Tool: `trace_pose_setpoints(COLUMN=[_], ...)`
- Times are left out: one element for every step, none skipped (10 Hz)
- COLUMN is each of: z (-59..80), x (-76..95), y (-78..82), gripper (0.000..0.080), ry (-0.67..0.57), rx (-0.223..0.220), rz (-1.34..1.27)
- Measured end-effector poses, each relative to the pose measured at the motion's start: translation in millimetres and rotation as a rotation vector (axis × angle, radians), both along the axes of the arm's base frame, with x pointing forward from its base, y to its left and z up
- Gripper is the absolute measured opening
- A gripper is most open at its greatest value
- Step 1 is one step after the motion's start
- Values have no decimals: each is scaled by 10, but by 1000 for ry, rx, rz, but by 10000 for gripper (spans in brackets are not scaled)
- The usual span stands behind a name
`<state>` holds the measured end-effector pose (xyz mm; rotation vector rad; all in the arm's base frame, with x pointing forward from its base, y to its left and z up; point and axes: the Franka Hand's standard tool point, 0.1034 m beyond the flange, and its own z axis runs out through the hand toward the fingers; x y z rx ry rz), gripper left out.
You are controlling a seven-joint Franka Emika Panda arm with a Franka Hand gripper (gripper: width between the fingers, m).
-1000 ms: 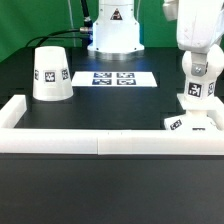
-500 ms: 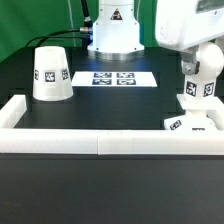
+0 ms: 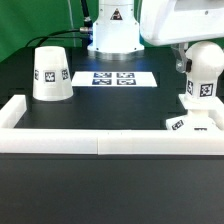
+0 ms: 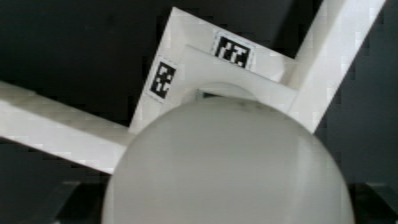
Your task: Assemble lamp
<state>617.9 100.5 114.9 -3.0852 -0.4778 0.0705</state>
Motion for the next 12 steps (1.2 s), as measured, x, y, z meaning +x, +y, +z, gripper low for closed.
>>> trace_pose_setpoints(z=[0,-1,-1,0,-1,-2,-2,-4,-7,-11,-13,-12], x=[0,0,6,-1,-6,-12,-15,-19,-26,-39,-50,-52], y=[-2,-2,-9,-13,-14,-18,-19,-18,-14,-1,14,19], gripper=[579,579,579,579,579,579,579,579,579,579,579,579], ry=[1,1,-10,-14,-14,-10,-7,-5,-3,4,10,14], rx=[-3,-4,-2,-1,-5,-11,-15,-20,-25,-30,-36,-36], rz=[-61,-85,-214,-314,-412,-564,-660,-765,-843,-944,-1034,-1090])
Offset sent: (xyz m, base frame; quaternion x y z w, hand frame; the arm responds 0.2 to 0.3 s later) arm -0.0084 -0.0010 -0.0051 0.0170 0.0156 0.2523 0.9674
